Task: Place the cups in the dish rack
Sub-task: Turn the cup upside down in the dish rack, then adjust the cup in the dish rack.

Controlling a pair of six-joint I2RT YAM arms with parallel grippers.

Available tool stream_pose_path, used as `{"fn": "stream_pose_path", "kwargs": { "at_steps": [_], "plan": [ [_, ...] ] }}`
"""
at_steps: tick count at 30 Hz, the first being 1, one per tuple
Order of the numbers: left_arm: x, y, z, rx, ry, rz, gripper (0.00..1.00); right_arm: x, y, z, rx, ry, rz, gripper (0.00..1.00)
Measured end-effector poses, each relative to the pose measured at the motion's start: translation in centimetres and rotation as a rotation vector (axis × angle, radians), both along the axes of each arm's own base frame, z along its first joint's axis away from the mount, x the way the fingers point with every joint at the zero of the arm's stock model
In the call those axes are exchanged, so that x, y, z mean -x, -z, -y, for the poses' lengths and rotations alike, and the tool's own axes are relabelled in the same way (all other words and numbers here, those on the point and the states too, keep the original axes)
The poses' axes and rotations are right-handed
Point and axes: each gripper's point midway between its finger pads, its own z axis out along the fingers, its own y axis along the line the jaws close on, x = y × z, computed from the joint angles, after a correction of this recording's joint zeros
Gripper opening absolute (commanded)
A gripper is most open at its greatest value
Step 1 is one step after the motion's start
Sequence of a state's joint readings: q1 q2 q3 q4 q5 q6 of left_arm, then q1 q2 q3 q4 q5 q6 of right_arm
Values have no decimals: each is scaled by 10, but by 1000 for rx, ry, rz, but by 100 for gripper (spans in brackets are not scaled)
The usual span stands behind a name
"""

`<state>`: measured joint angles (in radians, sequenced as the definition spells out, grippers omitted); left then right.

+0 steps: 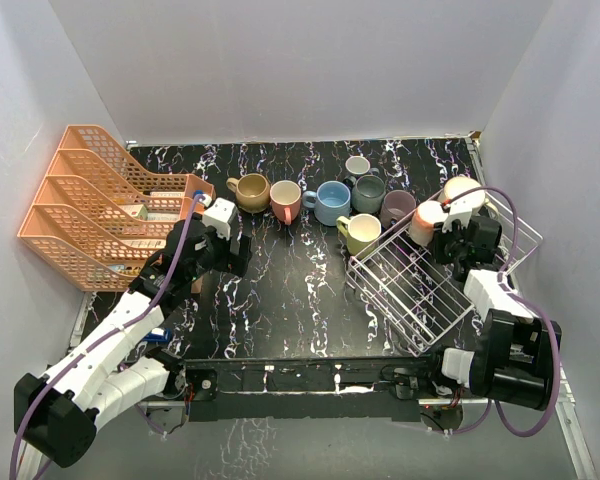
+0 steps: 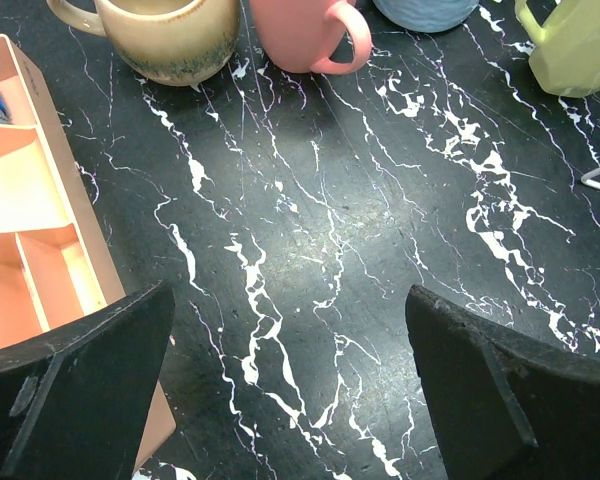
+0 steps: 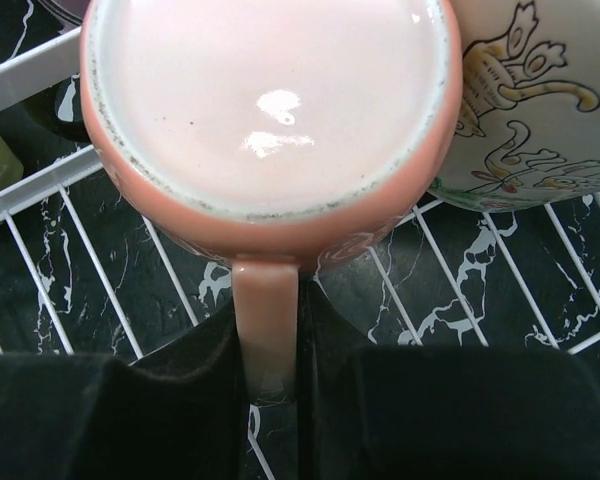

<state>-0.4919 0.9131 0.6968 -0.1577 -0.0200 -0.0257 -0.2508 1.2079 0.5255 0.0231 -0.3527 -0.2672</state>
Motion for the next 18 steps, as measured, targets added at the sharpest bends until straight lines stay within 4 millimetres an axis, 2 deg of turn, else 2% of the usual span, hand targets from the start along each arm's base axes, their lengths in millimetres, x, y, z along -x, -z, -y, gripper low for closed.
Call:
{"fn": "stream_pose_path", "kwargs": {
  "at_steps": [3,8,10,14,18],
  "plan": [
    [0,1,0,-1,0,-3,97,-5,2,1,-1,3,7,16],
    [0,4,0,-5,0,-9,97,-9,6,1,-7,9,6,37],
    [0,4,0,-6,0,-11,97,-9,7,1,-8,9,4,40],
    [0,4,0,-6,0,-11,97,-10,5,0,-4,-3,10,58],
    [0,5,0,-7,0,-13,97,-9,-11,-4,13,-53,44,70]
  ]
}}
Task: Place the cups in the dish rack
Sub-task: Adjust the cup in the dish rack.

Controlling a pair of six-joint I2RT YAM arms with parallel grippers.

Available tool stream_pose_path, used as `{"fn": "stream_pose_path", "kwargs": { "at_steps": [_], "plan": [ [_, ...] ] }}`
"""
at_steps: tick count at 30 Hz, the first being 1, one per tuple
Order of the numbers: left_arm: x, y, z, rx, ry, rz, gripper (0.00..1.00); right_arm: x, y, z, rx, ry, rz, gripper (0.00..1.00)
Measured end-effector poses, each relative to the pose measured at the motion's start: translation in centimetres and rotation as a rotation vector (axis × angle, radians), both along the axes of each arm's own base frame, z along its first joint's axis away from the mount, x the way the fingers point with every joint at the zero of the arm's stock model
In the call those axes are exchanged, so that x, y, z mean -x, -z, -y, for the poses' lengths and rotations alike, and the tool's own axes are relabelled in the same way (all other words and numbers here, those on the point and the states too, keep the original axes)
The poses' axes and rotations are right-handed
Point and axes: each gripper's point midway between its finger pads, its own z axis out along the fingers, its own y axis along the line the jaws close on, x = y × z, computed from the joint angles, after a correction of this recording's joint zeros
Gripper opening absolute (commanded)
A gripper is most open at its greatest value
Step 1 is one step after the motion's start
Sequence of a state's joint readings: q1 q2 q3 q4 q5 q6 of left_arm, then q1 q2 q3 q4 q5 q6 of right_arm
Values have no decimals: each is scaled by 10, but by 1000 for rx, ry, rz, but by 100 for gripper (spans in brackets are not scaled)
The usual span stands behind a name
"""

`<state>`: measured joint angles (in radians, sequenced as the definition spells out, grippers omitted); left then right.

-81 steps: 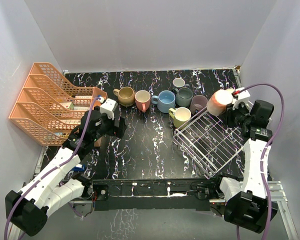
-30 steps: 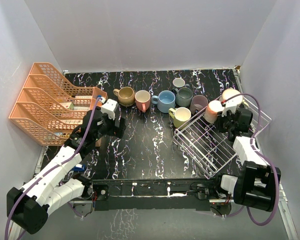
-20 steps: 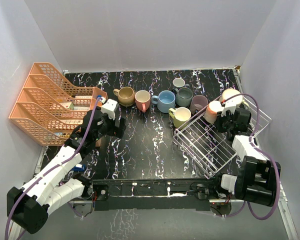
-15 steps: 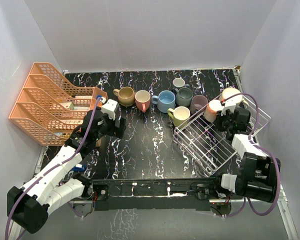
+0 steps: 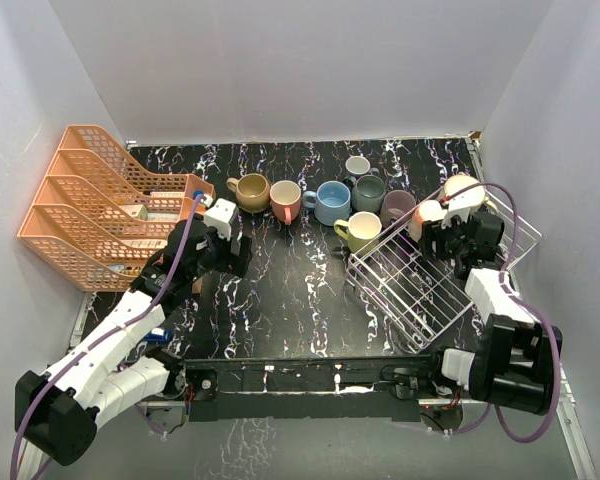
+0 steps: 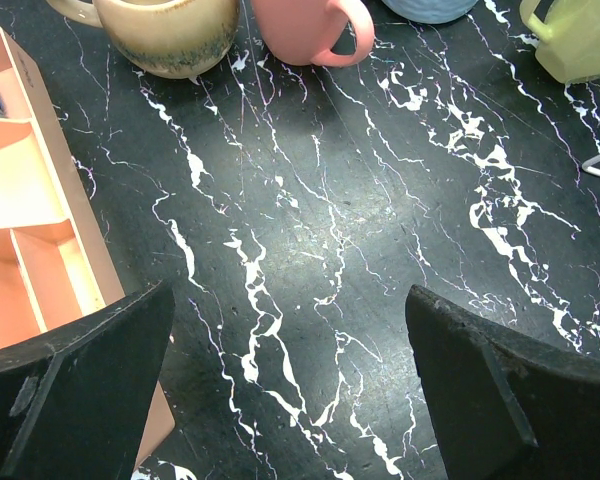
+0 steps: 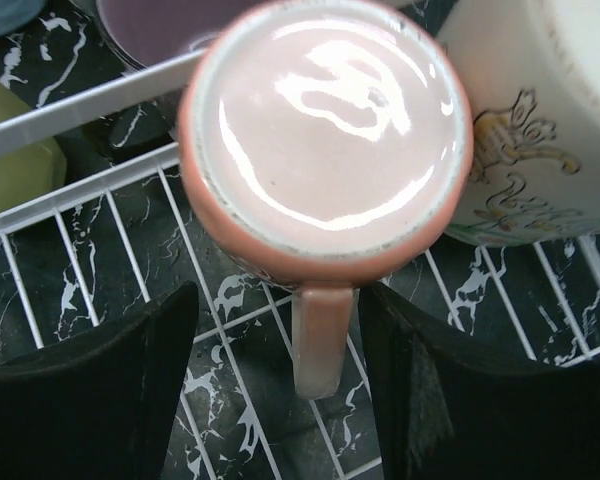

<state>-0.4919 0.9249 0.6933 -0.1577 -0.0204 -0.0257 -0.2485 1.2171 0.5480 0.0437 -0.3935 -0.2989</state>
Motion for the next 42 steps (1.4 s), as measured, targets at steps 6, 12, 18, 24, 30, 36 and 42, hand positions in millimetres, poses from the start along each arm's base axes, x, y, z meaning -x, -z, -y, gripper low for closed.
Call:
{"fn": "stream_pose_path", "kwargs": {
  "at_steps": [6,12,18,24,30,36,42],
  "plan": [
    [0,0,0,-1,-1,0,97,9,-33,8,23,-32,89,72],
    [0,0,0,-2,-3,0,97,20,-53,16,8,-58,133,51],
    [0,0,-1,-2,-4,1,97,27,-52,-2,-40,-174,119,18],
    [0,0,-1,-3,-5,1,97,23,-22,-4,-115,-215,-26,14],
    [-1,0,-1,-3,-5,1,97,22,-1,4,-134,-182,-119,14],
    [-1,1,-1,-4,-5,0,97,18,1,15,-95,-128,-128,14],
    [0,1,-1,-4,-5,-1,97,4,0,31,-57,-82,-130,14]
  ]
}}
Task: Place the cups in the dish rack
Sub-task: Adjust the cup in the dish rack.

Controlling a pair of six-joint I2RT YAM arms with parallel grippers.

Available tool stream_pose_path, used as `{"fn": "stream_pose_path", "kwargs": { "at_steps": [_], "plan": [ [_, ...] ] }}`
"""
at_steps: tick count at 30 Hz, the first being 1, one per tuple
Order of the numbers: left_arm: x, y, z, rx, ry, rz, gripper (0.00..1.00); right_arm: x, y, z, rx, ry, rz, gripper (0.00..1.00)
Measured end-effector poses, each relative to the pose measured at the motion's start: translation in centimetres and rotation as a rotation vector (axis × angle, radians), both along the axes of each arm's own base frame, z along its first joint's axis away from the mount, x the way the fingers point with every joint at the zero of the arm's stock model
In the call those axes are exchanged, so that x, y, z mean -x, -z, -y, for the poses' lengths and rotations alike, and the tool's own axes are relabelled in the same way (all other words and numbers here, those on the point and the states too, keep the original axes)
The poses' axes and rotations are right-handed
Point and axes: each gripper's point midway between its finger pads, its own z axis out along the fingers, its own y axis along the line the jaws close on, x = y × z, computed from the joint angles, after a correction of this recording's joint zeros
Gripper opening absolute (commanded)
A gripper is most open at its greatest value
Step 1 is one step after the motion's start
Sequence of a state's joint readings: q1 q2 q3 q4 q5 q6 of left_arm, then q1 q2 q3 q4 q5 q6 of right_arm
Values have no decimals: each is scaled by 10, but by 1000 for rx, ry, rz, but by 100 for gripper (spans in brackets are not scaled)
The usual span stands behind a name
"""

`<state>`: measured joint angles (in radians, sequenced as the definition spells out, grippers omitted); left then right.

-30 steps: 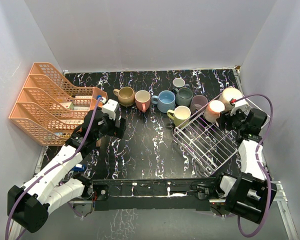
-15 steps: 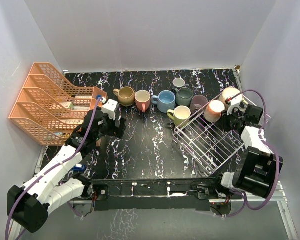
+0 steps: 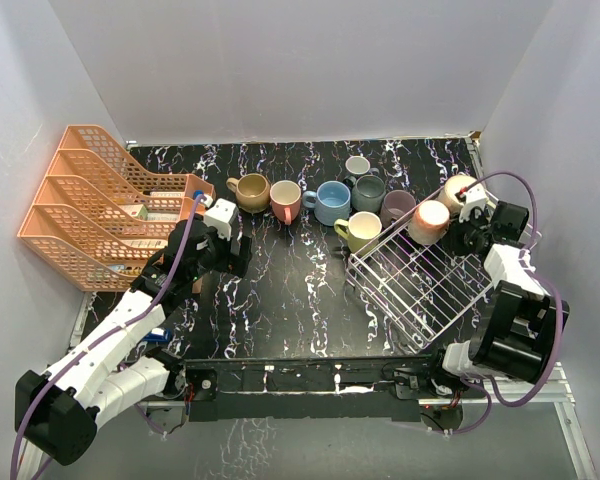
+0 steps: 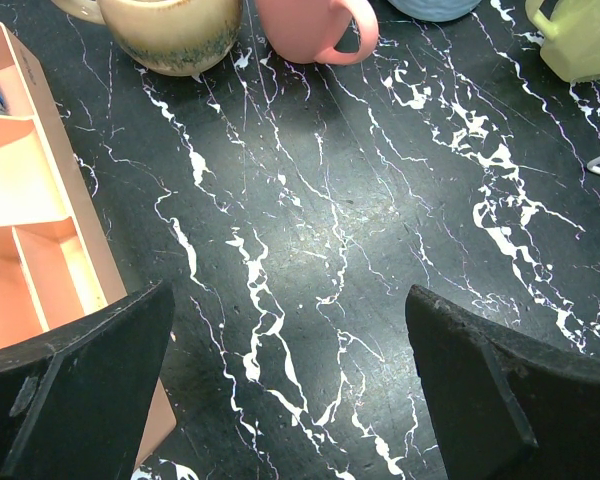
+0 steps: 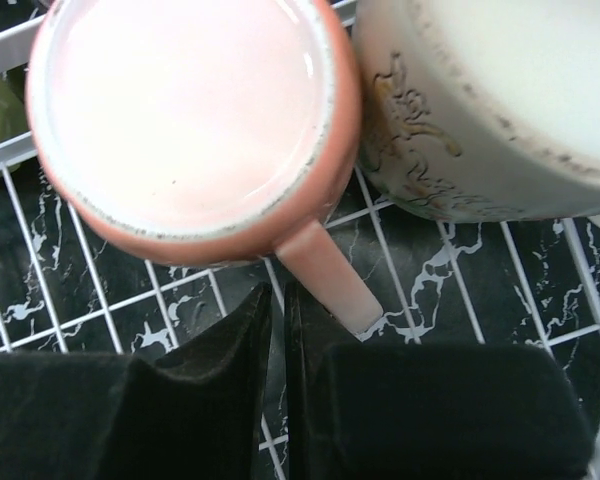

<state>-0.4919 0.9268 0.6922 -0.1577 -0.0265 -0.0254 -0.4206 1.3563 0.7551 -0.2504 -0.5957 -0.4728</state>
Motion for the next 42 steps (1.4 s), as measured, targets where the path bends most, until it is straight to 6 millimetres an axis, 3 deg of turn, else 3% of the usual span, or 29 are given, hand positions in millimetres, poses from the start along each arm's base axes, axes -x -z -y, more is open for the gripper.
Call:
{"fn": "stream_pose_path", "kwargs": {
  "at_steps": [17,31,37,42],
  "plan": [
    [0,1,0,-1,0,-2,97,-15,2,26,80,90,4,16],
    [0,1,0,-1,0,-2,97,-26,-10,42,115,171,43,19],
    [0,1,0,-2,0,-2,97,-30,-18,44,123,172,61,20],
    [0,1,0,-1,-1,-2,97,-22,-28,37,115,149,66,20]
  ]
}}
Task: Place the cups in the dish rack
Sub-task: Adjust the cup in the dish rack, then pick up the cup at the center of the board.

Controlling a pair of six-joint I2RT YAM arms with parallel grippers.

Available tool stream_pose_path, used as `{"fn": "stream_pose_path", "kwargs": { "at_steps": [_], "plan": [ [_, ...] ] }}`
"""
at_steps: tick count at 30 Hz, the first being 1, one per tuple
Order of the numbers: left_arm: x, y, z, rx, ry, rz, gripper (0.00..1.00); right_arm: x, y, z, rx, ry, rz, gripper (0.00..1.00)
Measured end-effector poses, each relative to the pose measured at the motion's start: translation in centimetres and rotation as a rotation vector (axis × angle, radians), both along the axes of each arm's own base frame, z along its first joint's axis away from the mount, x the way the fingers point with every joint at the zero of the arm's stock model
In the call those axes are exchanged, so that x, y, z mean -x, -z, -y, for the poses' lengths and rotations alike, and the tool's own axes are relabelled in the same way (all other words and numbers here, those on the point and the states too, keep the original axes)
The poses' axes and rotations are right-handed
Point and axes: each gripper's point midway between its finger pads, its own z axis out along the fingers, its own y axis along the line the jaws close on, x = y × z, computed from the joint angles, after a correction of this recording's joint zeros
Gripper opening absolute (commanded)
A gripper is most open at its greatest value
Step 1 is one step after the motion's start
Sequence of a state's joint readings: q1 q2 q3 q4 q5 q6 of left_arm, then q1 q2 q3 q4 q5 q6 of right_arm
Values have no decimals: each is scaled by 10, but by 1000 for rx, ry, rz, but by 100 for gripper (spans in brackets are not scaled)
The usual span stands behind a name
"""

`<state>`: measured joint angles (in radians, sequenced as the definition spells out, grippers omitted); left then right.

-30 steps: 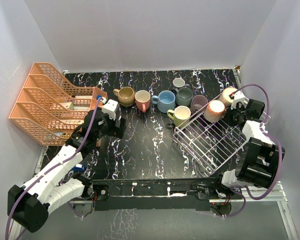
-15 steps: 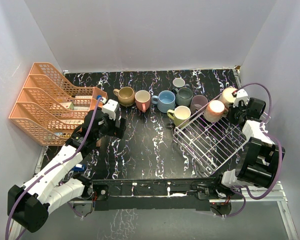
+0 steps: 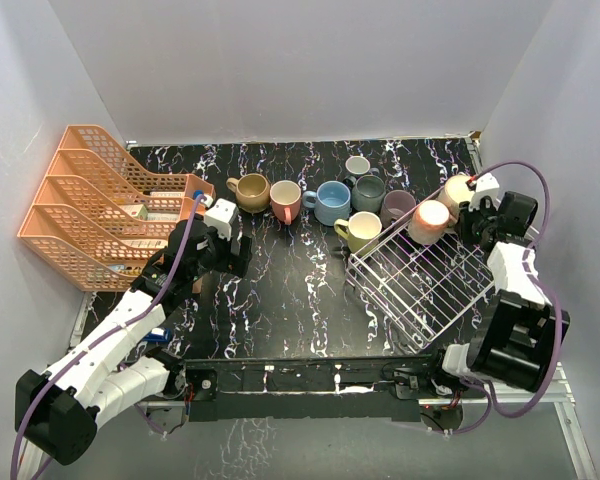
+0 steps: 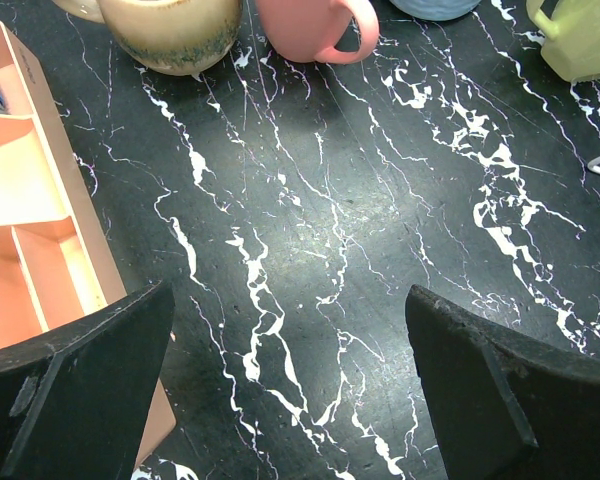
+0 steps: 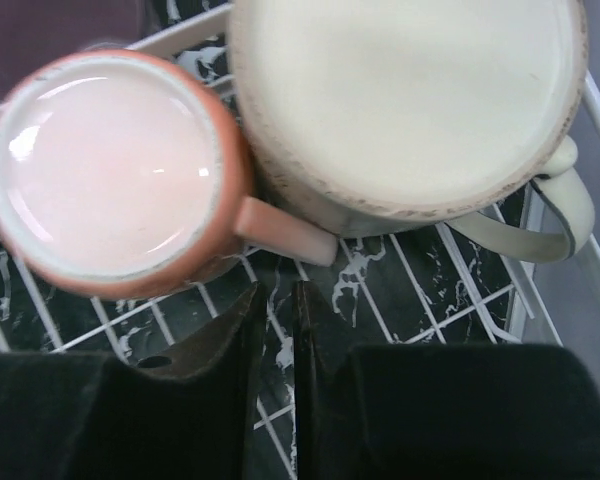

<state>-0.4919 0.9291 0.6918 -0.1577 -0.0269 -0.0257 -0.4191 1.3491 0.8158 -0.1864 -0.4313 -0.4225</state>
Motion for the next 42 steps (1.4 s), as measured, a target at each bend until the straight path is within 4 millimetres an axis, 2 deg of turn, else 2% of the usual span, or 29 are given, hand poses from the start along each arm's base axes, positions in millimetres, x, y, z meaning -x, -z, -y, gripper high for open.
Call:
{"fn": "stream_pose_path", "kwargs": {
  "at_steps": [4,6,7,9,12,18,21,25,28,33,39,40,42],
  "plan": [
    [3,-1,5,46,-8,-27,97,13,-24,-25,-44,-97,41,25],
    [6,-8,17,130,-5,-78,97,20,-40,-43,-81,-171,80,27],
    [6,-17,26,193,1,-102,97,24,-49,-53,-99,-211,104,27],
    [4,-45,48,331,17,-145,97,31,-63,-70,-135,-287,149,27],
    [-5,-105,78,553,23,-194,97,41,-71,-93,-197,-385,187,27],
    [-27,-213,104,844,-61,-264,97,49,-67,-109,-274,-459,180,27],
    [-36,-248,114,934,-101,-280,97,50,-66,-113,-292,-474,177,27],
    [-39,-267,138,985,-123,-329,97,52,-66,-114,-303,-480,173,27],
    [-45,-273,158,995,-126,-361,97,52,-66,-114,-305,-480,171,27],
    [-48,-283,180,995,-130,-382,97,52,-66,-115,-305,-480,171,27],
    [-28,-332,193,1036,-32,-309,97,54,-66,-116,-314,-483,171,27],
    [-22,-334,193,1033,-8,-293,97,55,-66,-117,-317,-484,172,27],
    [-11,-323,188,1003,34,-261,97,58,-66,-118,-324,-489,174,28]
  ]
}}
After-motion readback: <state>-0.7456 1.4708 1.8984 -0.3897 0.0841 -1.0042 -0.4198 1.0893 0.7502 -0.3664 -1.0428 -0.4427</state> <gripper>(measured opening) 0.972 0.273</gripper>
